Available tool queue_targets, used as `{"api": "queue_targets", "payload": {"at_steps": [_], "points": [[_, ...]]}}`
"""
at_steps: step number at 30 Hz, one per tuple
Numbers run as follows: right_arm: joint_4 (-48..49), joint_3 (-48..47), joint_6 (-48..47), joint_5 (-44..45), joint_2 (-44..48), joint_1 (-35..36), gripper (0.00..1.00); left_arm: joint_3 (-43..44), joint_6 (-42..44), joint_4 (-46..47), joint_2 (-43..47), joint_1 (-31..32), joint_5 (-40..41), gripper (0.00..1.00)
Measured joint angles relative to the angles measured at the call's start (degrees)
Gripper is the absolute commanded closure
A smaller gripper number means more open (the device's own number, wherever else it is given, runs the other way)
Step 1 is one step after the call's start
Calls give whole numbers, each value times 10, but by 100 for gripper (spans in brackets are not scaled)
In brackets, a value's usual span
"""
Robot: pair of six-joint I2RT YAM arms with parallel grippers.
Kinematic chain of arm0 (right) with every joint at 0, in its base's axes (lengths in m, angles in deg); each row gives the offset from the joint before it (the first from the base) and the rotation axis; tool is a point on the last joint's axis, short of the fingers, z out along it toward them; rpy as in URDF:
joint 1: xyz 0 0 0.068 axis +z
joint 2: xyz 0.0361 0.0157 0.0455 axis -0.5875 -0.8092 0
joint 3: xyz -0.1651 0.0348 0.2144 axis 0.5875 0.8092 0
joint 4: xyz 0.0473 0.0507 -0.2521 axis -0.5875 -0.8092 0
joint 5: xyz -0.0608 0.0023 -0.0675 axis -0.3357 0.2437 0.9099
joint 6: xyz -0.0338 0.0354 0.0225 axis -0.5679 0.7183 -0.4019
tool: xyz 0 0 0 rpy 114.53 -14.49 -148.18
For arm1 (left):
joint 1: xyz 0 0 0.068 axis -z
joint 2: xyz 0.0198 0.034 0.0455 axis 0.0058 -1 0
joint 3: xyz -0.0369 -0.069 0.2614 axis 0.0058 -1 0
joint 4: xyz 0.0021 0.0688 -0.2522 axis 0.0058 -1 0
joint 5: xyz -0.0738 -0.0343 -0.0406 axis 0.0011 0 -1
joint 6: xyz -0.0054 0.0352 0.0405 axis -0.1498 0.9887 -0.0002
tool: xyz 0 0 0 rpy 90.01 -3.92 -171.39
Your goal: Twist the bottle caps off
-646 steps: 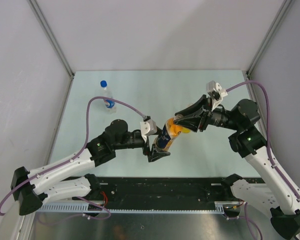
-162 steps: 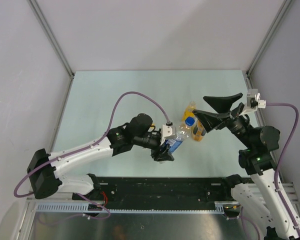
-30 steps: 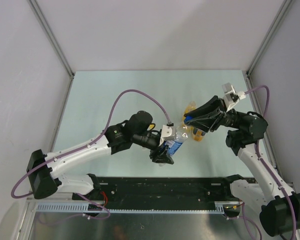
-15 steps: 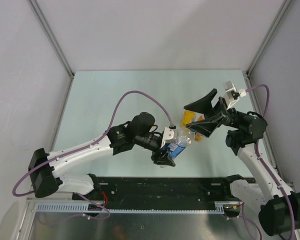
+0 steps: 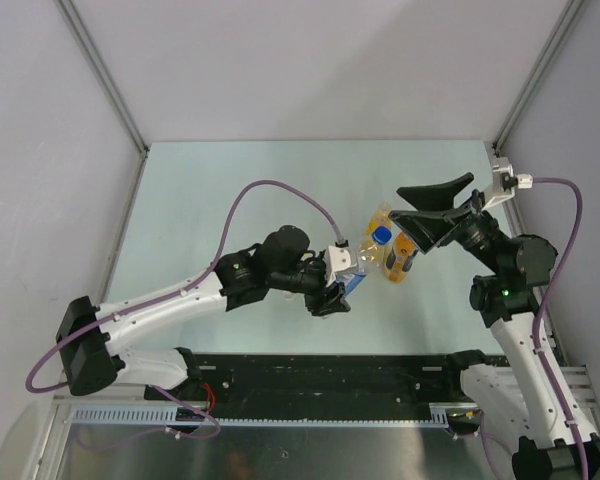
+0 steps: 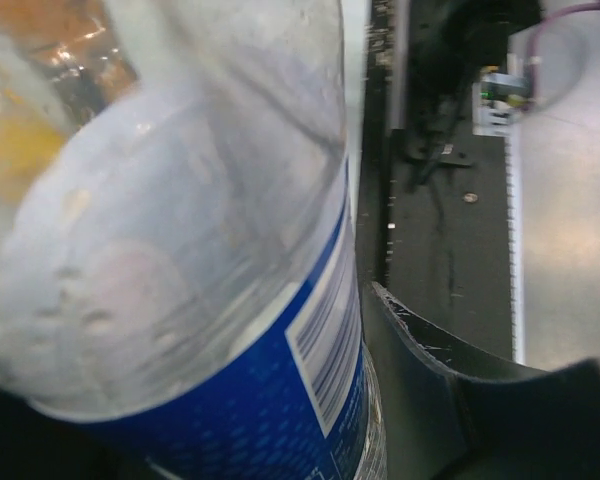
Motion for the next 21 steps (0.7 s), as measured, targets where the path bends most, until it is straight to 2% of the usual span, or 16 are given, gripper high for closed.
{"api": "queue_targets", "payload": {"at_steps": [11,21], "points": [[-248,-50,-70,158,-20,24,1,-5,-33,0,-1,1,229,68],[-349,-84,-112,258,-72,122,6,-4,-62,-6,-37,34,476,68]]}}
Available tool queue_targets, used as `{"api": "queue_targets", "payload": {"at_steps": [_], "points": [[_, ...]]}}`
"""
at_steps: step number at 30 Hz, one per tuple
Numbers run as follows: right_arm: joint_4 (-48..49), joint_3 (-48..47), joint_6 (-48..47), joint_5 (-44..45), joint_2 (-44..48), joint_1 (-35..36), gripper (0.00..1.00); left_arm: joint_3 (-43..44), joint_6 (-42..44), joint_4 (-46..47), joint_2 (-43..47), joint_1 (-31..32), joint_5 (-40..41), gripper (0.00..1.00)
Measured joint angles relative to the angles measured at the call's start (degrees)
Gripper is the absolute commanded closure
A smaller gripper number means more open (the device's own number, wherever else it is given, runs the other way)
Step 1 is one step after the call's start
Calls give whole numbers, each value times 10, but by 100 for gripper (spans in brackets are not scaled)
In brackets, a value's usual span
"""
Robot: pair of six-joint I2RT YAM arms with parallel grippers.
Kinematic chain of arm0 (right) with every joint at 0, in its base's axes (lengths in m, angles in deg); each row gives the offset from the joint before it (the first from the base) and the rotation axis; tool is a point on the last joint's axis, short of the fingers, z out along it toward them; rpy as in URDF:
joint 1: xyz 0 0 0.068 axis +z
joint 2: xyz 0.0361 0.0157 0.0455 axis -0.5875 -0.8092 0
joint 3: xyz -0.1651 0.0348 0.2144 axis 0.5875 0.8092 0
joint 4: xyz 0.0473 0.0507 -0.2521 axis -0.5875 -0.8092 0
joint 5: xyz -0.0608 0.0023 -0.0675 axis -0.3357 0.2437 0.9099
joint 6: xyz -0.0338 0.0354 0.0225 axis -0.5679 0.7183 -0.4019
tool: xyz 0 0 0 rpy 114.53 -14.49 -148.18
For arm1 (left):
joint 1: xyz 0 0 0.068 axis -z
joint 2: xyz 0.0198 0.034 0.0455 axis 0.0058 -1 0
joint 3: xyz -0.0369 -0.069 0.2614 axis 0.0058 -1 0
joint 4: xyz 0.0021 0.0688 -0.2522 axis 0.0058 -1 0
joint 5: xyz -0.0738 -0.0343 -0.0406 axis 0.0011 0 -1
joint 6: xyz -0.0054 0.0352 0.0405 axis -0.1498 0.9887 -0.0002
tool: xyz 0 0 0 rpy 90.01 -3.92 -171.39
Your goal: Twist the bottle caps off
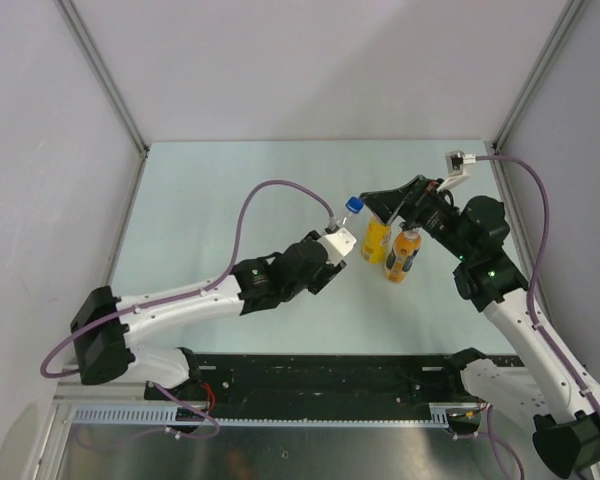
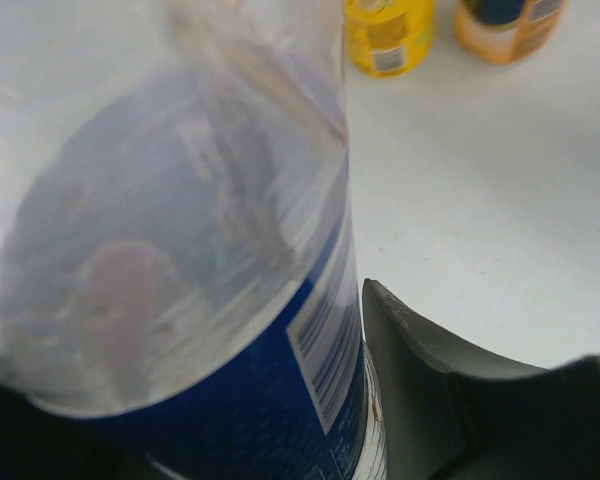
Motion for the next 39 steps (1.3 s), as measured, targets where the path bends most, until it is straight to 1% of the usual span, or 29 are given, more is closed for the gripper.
{"api": "queue_targets", "payload": {"at_steps": [4,8,12,15,17,19,24,25,26,29,39], "points": [[-14,-17,-15,32,-18,33,12,15,-2,-23,-44,28,97,68],[-34,-26,-23,61,-38,49,20,31,-4,-42,-76,43,166,68],[-63,-30,-29,88,-58,57,23,43,-4,-51,-87,49,209,68],[-76,-30,-31,99,-73,59,30,47,-4,-55,-89,52,225,68],[-83,-30,-31,100,-82,60,37,50,-4,-58,-91,54,234,68],[-83,-31,-30,99,-88,61,48,52,-4,-63,-94,55,237,68],[-83,-33,-28,92,-93,66,87,52,-4,-73,-102,57,241,68],[-83,-33,-26,92,-93,66,94,52,-5,-73,-102,57,242,68],[-84,-33,-26,92,-93,66,97,52,-5,-72,-102,57,243,68],[-85,-34,-32,92,-93,66,100,53,-4,-75,-102,57,247,68],[-82,-34,-35,81,-93,66,100,53,-13,-74,-102,57,236,69]]}}
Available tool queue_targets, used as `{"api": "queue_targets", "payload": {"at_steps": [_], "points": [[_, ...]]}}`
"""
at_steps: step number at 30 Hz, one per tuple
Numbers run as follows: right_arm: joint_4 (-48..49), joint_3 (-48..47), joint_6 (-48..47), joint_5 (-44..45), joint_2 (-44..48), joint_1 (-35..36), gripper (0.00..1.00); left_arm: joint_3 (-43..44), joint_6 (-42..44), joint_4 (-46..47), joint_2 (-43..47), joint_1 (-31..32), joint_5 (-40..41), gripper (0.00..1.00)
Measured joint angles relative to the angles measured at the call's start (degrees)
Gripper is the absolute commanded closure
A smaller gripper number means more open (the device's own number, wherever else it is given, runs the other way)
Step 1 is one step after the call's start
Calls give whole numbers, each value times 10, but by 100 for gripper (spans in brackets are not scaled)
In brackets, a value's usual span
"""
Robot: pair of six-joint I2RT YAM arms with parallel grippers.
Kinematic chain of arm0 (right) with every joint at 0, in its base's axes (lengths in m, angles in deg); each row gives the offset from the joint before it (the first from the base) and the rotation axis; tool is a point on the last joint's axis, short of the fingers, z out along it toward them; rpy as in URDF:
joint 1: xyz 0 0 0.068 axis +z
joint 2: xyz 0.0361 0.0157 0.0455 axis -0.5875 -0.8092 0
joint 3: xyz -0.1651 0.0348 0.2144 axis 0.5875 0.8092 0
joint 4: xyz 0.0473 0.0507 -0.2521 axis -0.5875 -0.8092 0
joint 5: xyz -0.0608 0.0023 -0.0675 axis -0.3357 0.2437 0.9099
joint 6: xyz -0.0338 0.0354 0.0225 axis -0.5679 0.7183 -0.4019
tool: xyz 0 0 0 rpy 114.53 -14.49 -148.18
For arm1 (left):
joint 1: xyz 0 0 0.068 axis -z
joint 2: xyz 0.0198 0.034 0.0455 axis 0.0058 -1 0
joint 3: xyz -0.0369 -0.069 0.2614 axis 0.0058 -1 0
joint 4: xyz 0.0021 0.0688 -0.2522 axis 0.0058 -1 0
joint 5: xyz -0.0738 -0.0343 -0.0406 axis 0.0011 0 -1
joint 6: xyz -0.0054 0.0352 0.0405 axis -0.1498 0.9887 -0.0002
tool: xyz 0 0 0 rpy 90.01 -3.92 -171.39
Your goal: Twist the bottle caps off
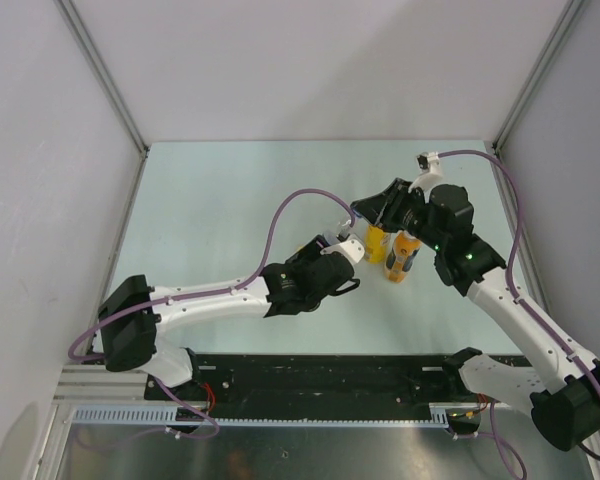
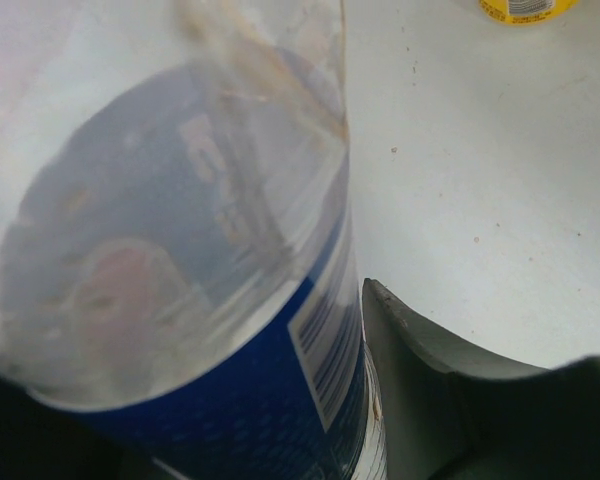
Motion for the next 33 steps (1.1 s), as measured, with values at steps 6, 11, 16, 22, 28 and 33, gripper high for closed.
{"api": "queue_targets", "payload": {"at_steps": [6,11,16,22,28,33], "points": [[8,0,-19,-15,5,-2,100,0,-7,3,6,0,-20,69],[27,0,-38,-35,18,-3,100,0,-7,8,31,-5,-63,69],[47,0,-59,-69,30,-9,100,-11,-6,22,63,-14,-129,69],[78,5,-75,-146,35,-27,100,-40,4,47,112,-32,-246,68],[100,14,-83,-222,55,-46,100,-65,10,68,152,-49,-381,67],[118,19,-89,-277,79,-56,100,-78,12,88,177,-61,-496,67]]}}
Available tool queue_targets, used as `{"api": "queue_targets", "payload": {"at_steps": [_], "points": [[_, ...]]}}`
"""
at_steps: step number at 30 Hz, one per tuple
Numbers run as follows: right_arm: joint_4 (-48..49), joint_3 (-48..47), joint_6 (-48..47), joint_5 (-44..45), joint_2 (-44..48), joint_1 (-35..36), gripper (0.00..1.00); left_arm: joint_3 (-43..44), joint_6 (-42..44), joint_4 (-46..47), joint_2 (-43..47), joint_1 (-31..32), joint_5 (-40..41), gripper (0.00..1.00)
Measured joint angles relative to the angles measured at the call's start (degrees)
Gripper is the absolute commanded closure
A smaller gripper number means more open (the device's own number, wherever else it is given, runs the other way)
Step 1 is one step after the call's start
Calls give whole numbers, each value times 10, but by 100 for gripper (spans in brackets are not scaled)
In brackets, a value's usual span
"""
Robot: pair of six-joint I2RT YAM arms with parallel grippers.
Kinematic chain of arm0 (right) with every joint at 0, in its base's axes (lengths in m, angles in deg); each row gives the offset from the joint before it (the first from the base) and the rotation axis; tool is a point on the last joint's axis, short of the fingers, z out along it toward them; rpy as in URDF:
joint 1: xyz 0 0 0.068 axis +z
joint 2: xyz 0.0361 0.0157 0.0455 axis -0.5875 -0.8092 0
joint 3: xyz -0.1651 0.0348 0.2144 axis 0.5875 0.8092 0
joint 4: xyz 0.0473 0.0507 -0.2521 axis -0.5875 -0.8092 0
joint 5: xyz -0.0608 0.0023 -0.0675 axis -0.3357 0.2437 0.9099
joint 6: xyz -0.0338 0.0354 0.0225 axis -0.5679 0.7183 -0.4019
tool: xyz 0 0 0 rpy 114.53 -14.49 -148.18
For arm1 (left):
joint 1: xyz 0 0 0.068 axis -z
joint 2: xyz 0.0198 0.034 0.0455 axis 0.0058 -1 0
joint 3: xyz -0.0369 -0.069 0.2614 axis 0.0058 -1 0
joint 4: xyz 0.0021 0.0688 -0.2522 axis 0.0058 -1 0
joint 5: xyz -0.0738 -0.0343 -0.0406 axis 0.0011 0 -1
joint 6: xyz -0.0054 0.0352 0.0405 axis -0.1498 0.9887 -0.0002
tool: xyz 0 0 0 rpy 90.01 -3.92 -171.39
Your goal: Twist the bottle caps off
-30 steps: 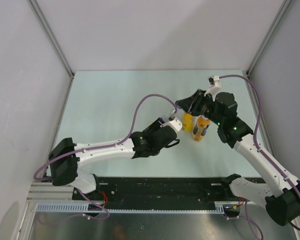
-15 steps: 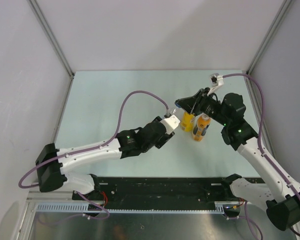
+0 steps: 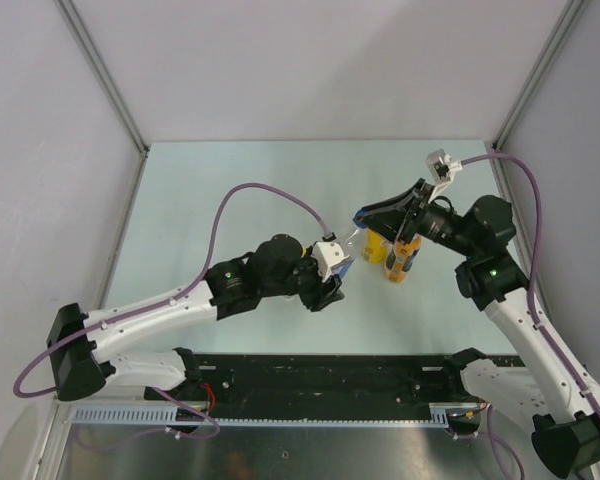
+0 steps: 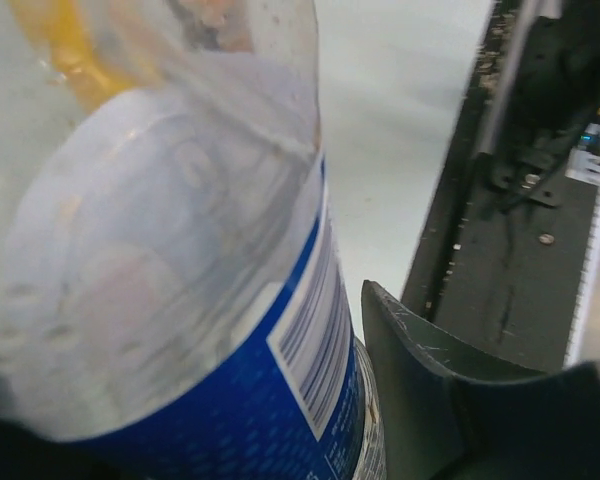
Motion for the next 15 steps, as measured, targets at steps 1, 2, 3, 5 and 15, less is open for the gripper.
{"api": "queue_targets", "payload": {"at_steps": [1,2,3,5,15], "points": [[5,1,0,-11,5,-2,100,-2,1,4,3,-2,-21,67],[11,1,-1,-22,9,-3,100,-3,3,6,6,-4,-37,67],[16,2,-1,-31,12,-3,100,-3,4,8,10,-7,-63,67],[33,7,0,-52,18,-5,100,-5,9,10,16,-13,-102,67],[127,28,4,-150,46,-5,100,-11,40,21,21,-71,-387,64]]}}
